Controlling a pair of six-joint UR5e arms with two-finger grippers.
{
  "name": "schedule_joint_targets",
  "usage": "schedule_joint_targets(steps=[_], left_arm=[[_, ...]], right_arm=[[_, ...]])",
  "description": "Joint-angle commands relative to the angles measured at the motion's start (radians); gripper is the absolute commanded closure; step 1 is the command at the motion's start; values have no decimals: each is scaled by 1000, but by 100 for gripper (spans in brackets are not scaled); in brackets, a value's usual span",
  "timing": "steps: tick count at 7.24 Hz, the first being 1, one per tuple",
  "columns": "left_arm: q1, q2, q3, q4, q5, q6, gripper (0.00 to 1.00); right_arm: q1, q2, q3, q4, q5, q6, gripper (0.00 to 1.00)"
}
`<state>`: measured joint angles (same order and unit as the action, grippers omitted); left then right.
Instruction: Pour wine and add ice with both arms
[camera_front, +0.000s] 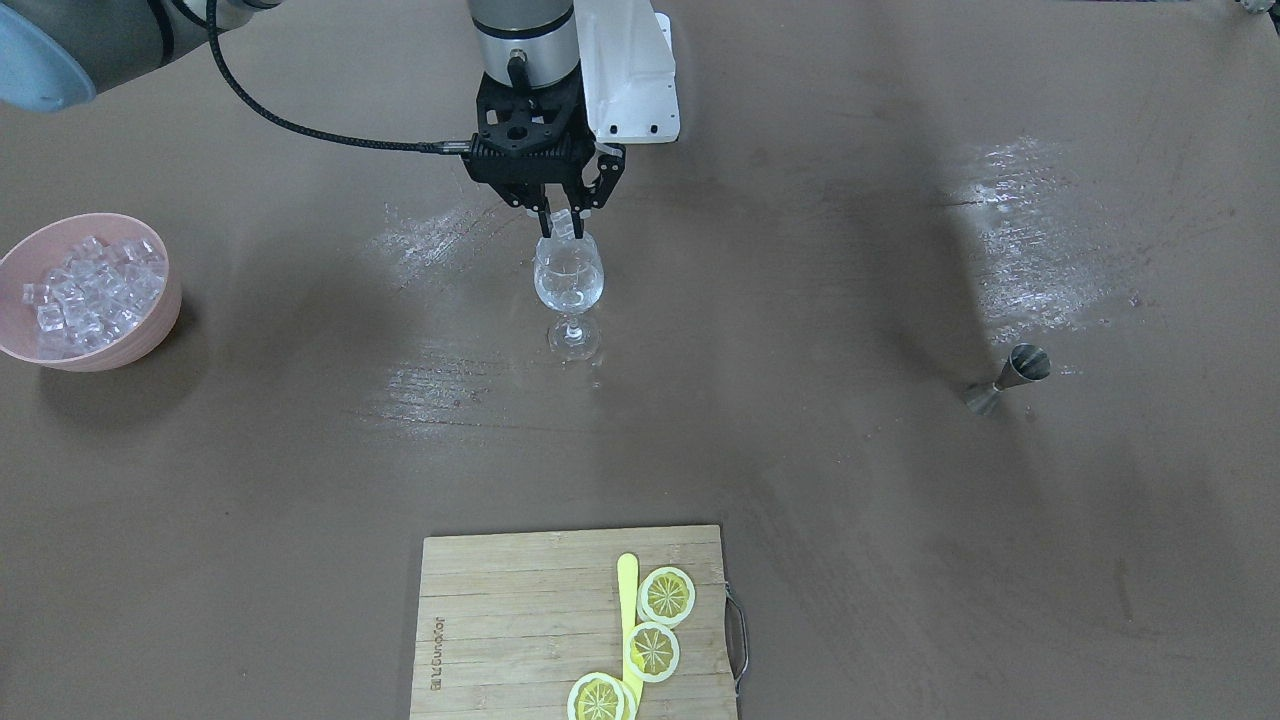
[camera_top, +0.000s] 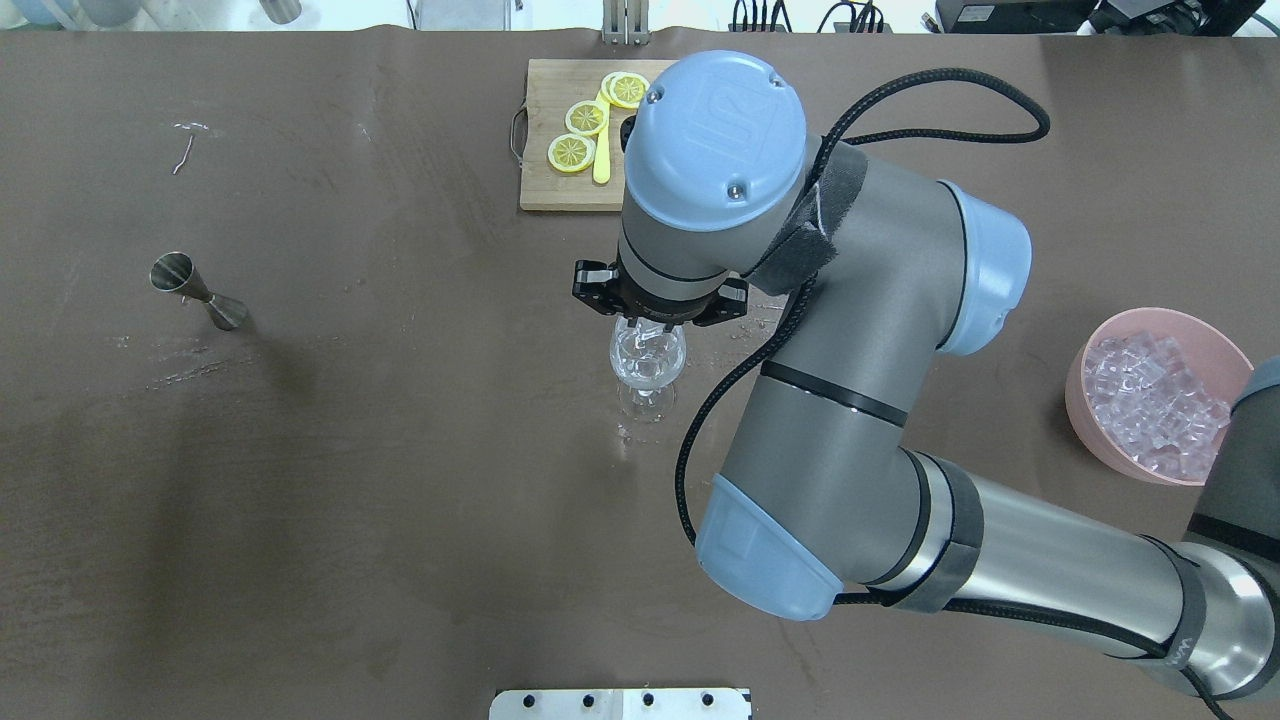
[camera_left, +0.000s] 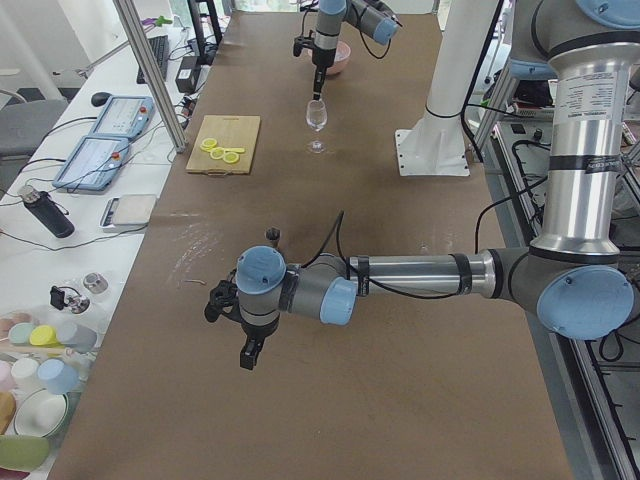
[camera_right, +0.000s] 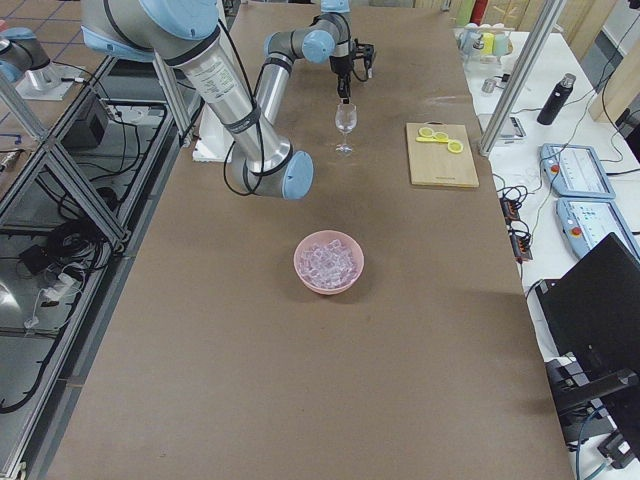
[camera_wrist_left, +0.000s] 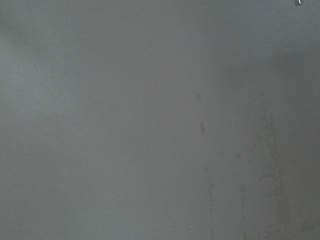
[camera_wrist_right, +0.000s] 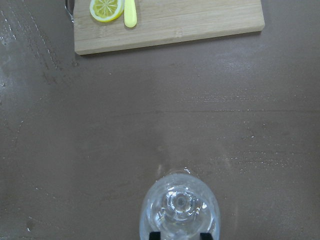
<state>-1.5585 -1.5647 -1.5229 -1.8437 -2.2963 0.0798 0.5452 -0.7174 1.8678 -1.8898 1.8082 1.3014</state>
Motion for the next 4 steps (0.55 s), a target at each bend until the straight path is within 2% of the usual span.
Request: schedule_joint_targets(steps=[1, 4], left_arm=[[0, 0, 1, 0, 0, 2, 2], [0, 21, -8, -2, 0, 2, 2]], right_arm=[[-7, 1, -1, 0, -7, -5, 100], [-5, -5, -7, 0, -10, -17, 100]])
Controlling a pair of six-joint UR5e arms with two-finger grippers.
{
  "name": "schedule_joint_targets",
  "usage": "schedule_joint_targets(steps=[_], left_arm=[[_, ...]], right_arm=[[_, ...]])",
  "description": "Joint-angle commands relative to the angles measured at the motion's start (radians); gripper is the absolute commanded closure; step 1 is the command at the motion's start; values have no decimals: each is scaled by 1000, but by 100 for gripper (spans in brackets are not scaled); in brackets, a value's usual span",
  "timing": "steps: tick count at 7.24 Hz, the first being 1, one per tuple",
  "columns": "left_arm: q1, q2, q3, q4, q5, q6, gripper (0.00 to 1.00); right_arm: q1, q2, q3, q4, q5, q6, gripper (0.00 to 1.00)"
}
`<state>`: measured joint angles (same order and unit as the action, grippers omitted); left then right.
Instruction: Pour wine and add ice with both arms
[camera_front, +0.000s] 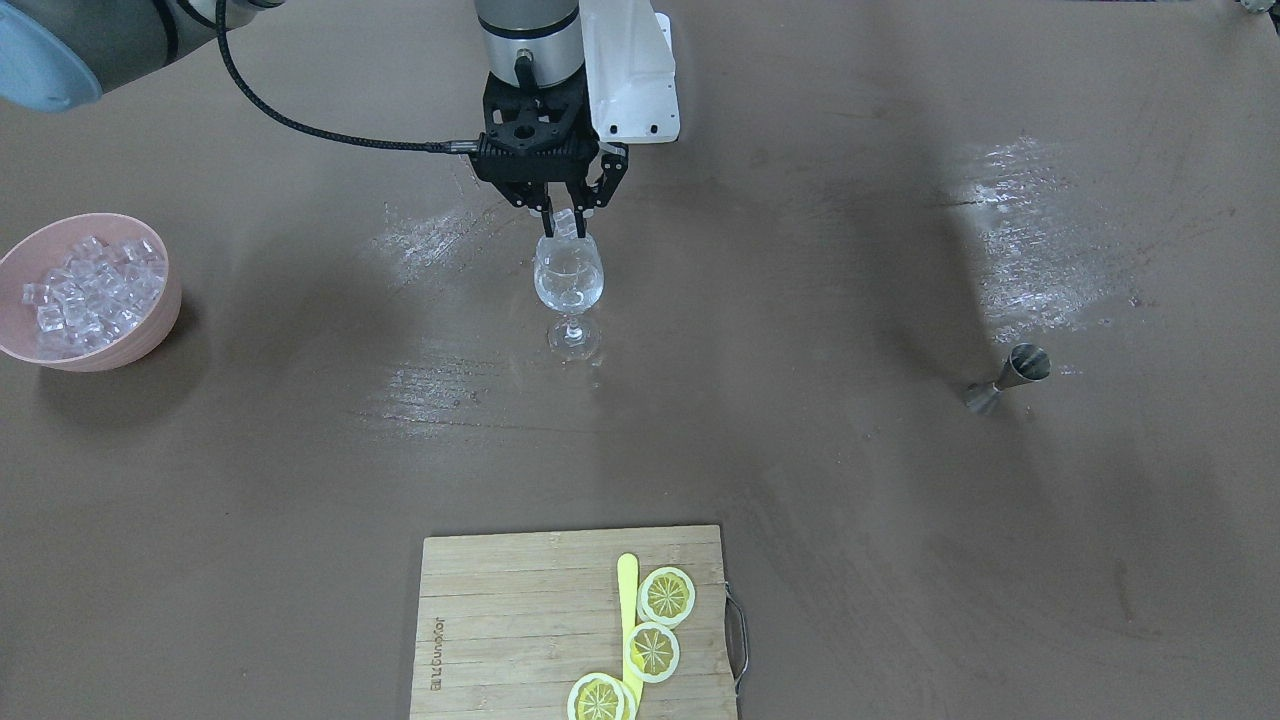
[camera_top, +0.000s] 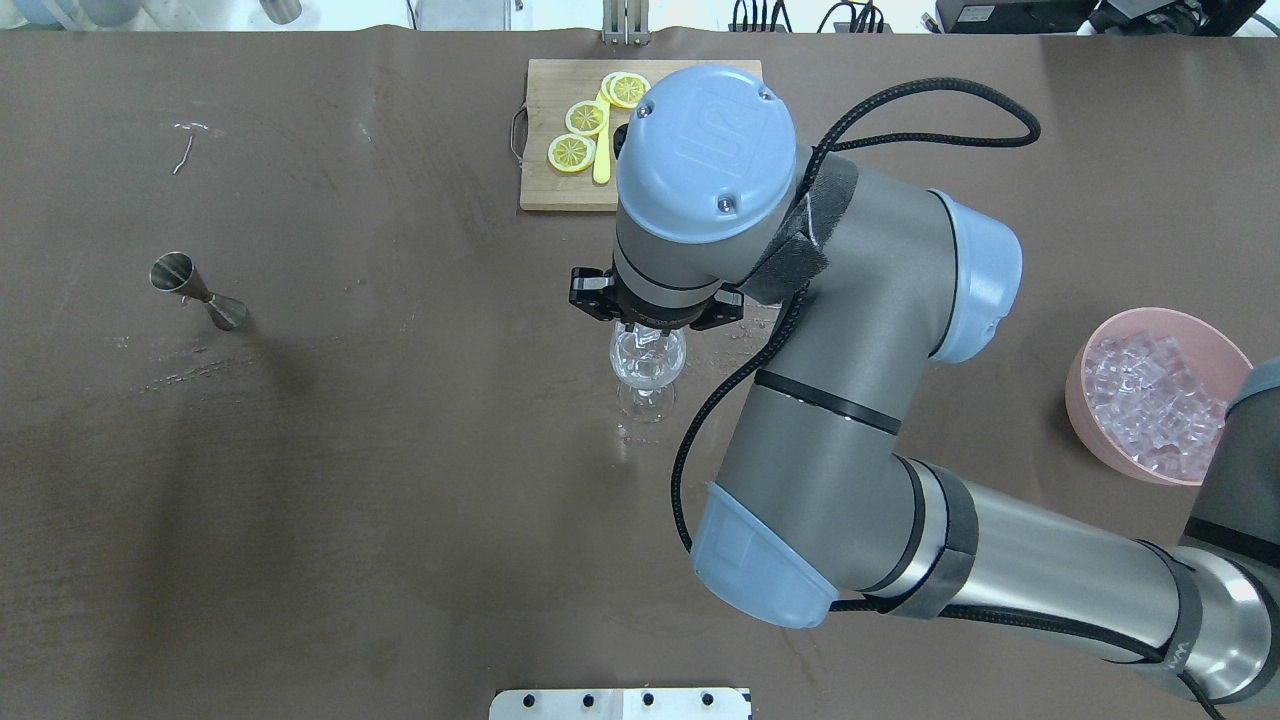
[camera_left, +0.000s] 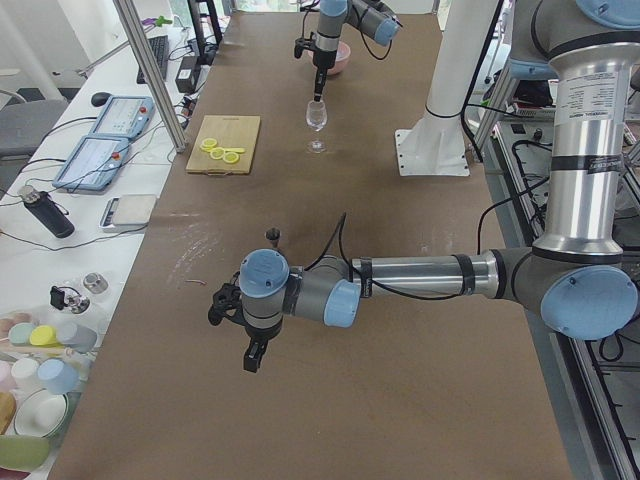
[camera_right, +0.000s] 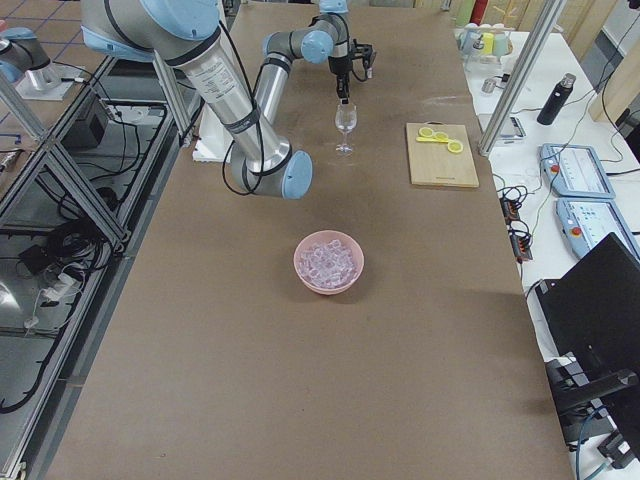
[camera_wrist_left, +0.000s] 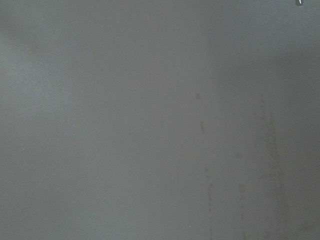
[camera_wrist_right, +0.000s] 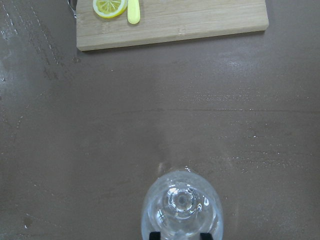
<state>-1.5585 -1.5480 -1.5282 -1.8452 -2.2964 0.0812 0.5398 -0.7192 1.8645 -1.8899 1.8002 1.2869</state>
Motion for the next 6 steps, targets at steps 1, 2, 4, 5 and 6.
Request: schedule_joint_targets(steps=[1, 2, 4, 5, 6], left_arm=[[0, 5, -3, 0, 0, 0, 2], [0, 5, -3, 0, 0, 0, 2], [0, 5, -3, 0, 0, 0, 2], [0, 5, -3, 0, 0, 0, 2], [0, 5, -3, 0, 0, 2, 2]], right_arm=[[-1, -2, -4, 2, -16, -5, 100], [-1, -2, -4, 2, -18, -5, 100], [0, -2, -4, 2, -24, -5, 34], [0, 1, -4, 2, -51, -5, 1], [-1, 1, -4, 2, -55, -5, 0]])
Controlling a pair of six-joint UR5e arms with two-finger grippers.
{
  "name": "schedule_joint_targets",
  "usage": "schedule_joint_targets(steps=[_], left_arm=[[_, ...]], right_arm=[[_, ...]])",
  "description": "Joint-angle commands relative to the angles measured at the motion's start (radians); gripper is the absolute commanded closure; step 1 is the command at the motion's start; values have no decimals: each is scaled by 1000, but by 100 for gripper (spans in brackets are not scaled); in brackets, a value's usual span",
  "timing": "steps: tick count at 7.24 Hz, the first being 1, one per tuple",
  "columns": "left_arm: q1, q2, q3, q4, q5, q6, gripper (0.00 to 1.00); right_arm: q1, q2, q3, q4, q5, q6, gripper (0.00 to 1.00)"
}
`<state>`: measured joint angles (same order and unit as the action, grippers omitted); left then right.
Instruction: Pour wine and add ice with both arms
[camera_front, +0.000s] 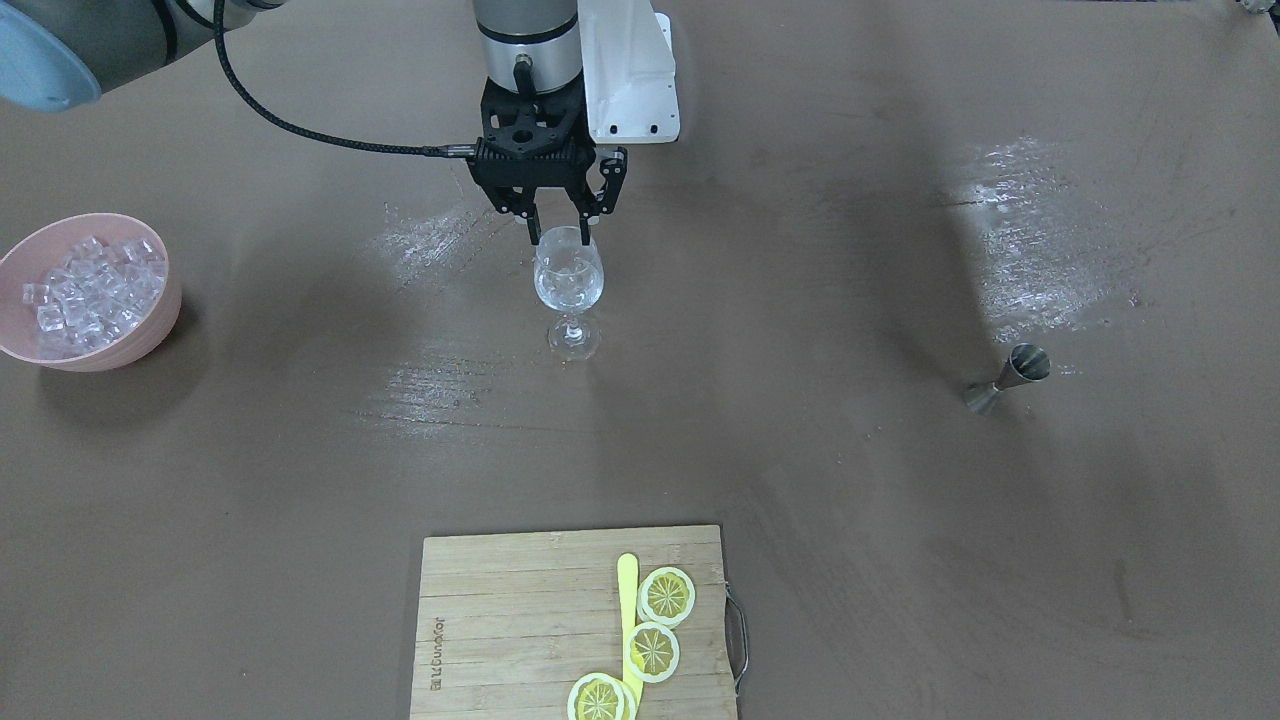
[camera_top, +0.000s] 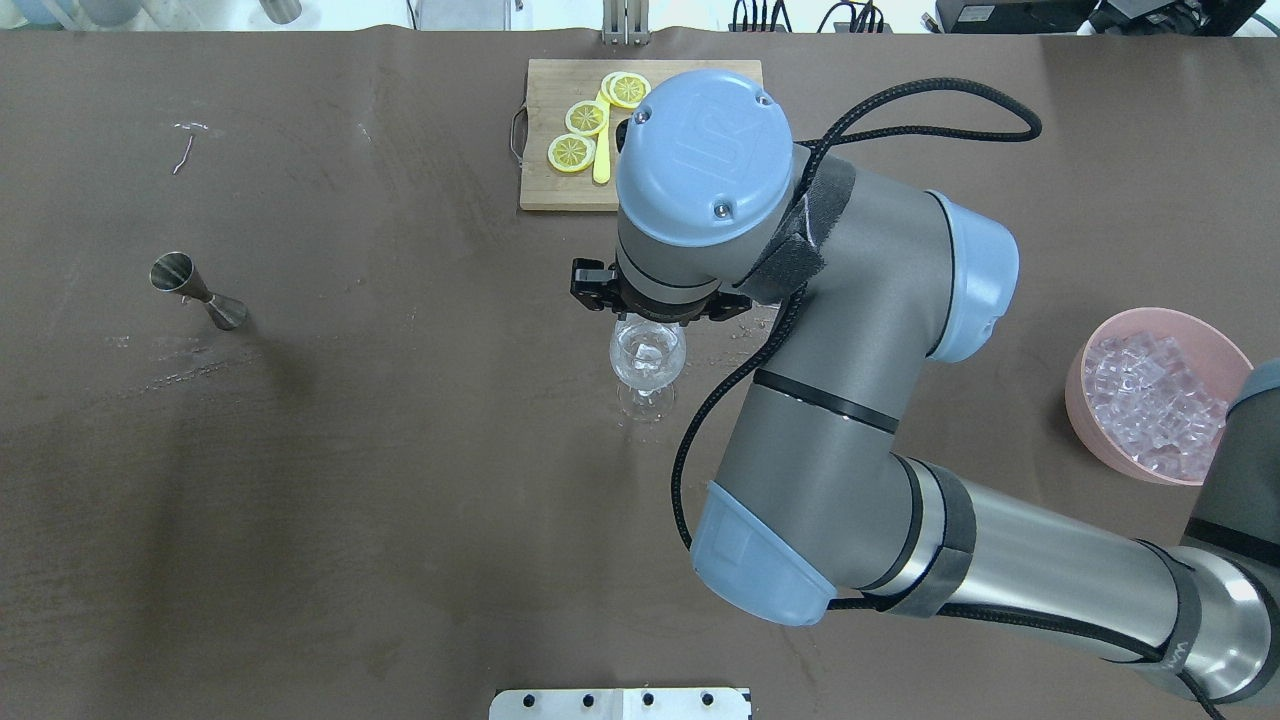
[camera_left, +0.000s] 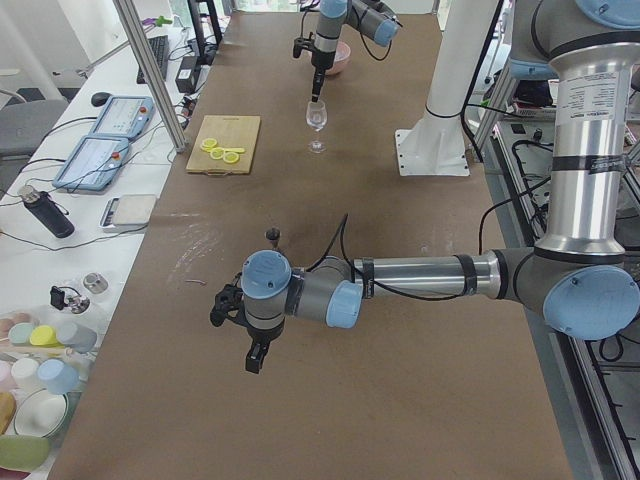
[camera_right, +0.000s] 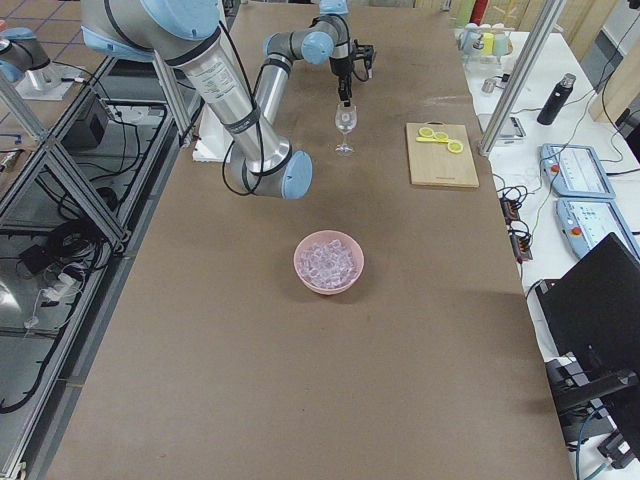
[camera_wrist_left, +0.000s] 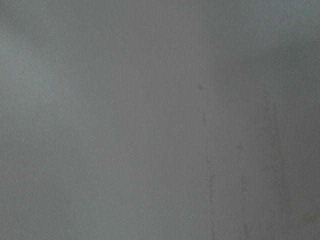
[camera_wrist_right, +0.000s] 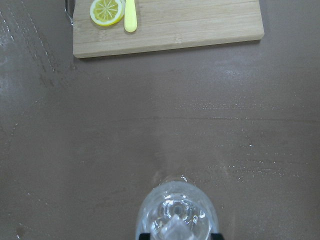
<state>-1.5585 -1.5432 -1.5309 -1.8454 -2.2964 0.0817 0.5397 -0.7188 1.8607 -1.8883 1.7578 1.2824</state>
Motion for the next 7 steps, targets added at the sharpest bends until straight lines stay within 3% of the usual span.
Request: schedule_joint_targets(steps=[1, 5, 7], left_arm=[[0, 0, 0, 0, 0, 0, 2], [0, 0, -2, 2, 0, -5, 2], [2, -1, -14, 2, -17, -151, 2]], right_arm=[[0, 1, 0, 0, -12, 0, 0], [2, -2, 6, 0, -3, -17, 0], [25, -5, 9, 0, 9, -31, 0]])
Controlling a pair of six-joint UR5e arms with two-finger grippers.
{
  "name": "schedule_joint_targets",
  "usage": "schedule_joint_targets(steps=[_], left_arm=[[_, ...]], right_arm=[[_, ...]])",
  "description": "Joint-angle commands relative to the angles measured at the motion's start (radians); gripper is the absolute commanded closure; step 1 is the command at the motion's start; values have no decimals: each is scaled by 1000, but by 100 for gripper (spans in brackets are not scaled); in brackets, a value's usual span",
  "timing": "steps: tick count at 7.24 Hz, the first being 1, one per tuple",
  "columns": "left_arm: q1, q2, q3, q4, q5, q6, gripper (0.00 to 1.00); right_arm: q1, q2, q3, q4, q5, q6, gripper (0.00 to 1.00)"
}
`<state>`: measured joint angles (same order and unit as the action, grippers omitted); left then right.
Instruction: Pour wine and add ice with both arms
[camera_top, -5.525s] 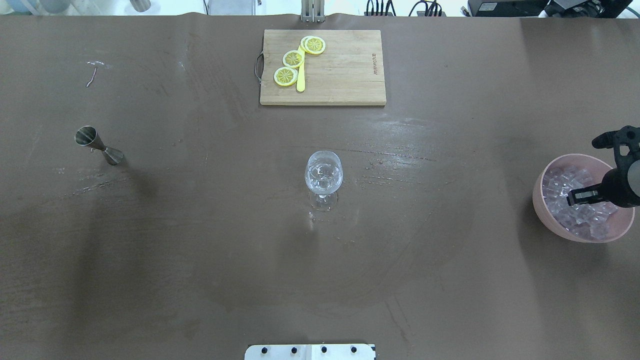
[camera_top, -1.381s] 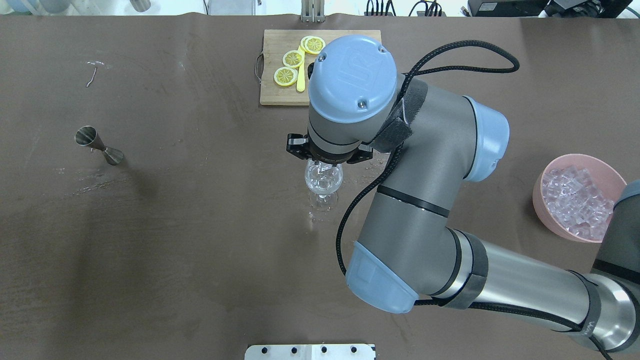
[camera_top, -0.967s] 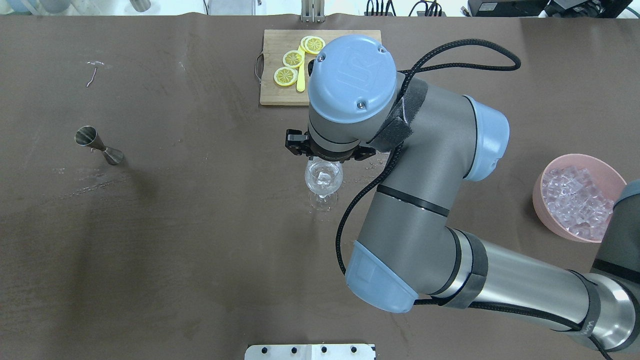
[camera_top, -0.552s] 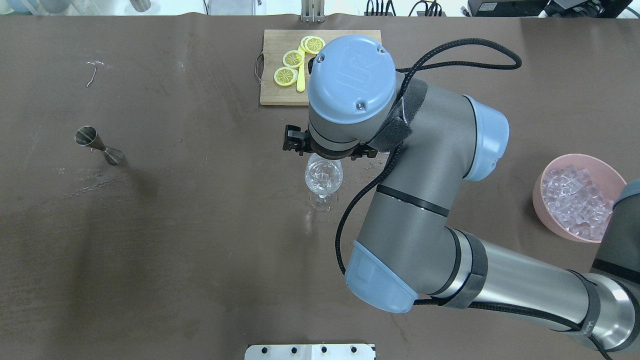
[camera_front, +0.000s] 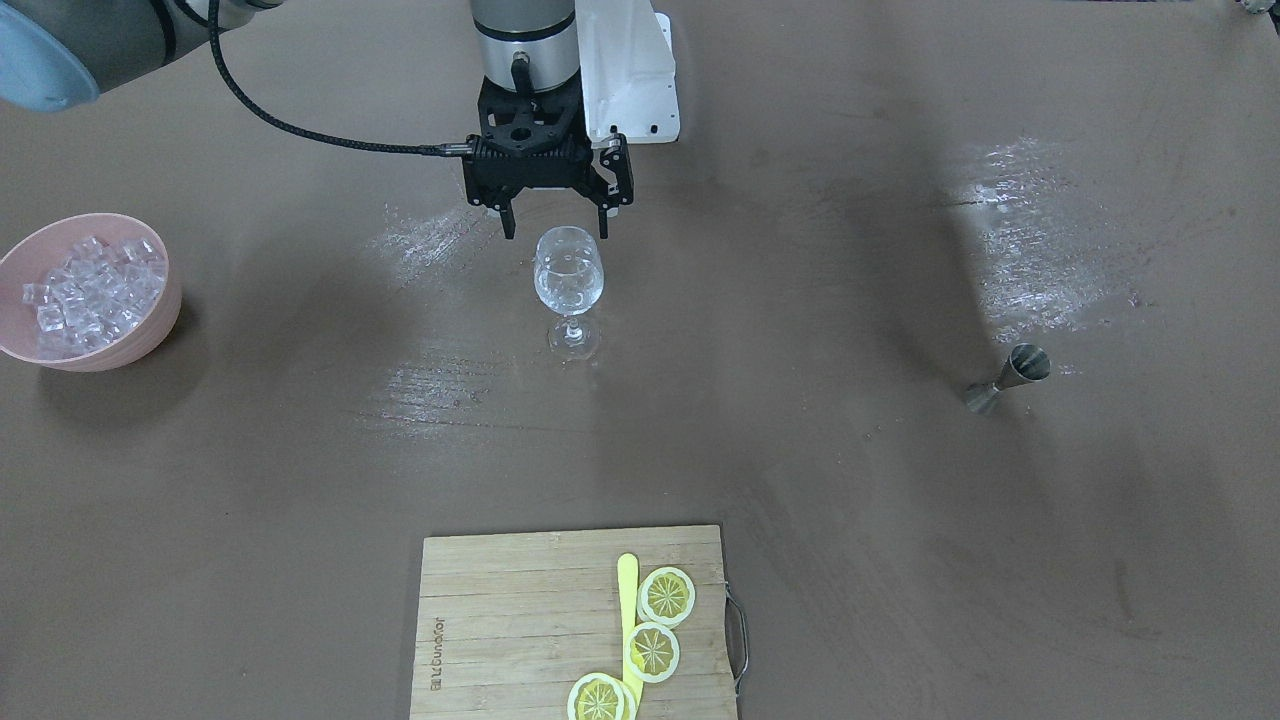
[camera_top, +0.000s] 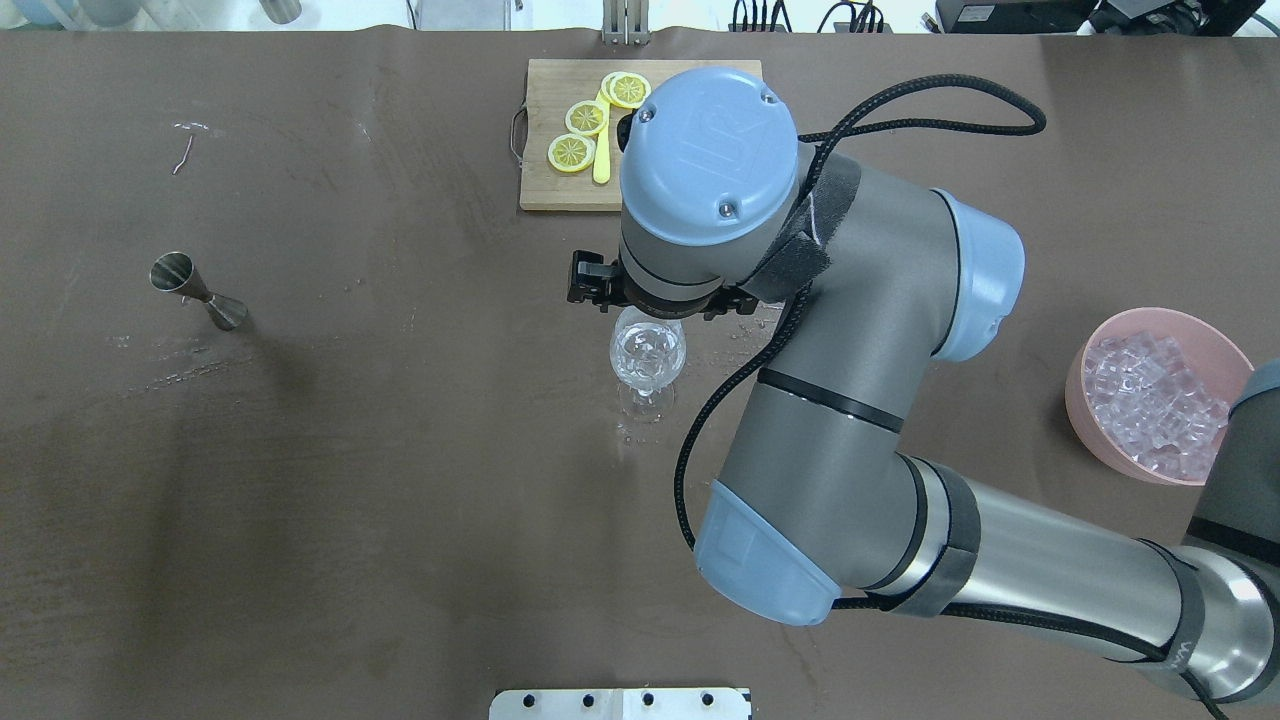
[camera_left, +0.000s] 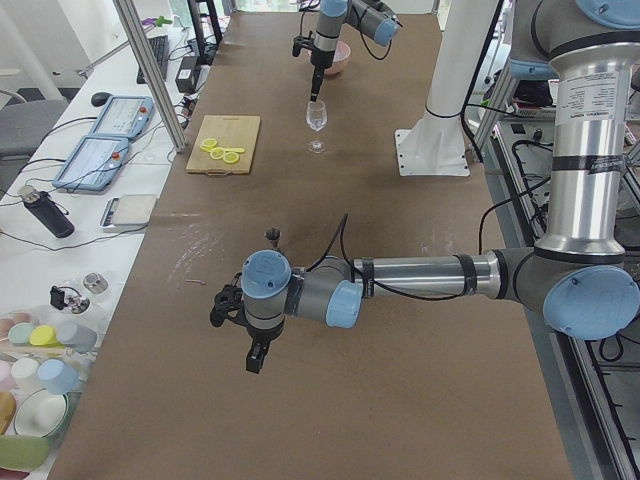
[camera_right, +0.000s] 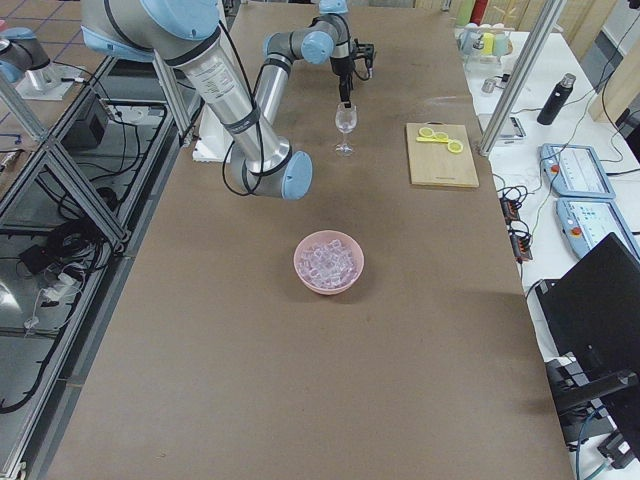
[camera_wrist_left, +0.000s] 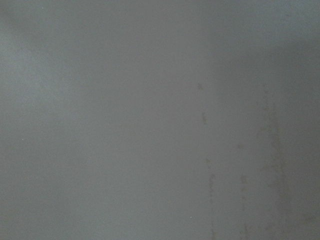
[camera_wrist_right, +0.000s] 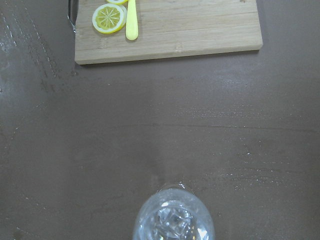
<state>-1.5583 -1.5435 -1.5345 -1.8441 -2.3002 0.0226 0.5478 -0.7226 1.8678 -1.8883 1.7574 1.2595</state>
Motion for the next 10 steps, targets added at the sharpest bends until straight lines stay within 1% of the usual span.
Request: schedule_joint_targets(steps=[1, 2, 3, 4, 5, 6, 7, 9, 10], left_arm=[[0, -1, -24, 12, -53, -104, 2], [0, 2, -23, 14, -59, -96, 2], [15, 23, -29, 13, -58, -95, 2], [41, 25, -29, 14, -59, -54, 2], [44, 25, -27, 34, -59, -12, 2], [43, 26, -29, 43, -59, -10, 2], [43, 26, -30, 43, -59, -10, 2], [43, 26, -30, 43, -59, -10, 2], [43, 28, -30, 43, -59, -10, 2]], right_arm=[[76, -14, 4, 0, 92, -37, 0], [130, -41, 5, 0, 137, -95, 0], [171, -78, 7, 3, 157, -159, 0], [238, -118, 22, 2, 219, -234, 0], [326, -192, 60, 0, 308, -341, 0], [412, -255, 71, 0, 385, -455, 0], [484, -324, 76, 0, 428, -545, 0], [588, -507, 123, 0, 436, -798, 0], [644, -594, 131, 0, 450, -916, 0]])
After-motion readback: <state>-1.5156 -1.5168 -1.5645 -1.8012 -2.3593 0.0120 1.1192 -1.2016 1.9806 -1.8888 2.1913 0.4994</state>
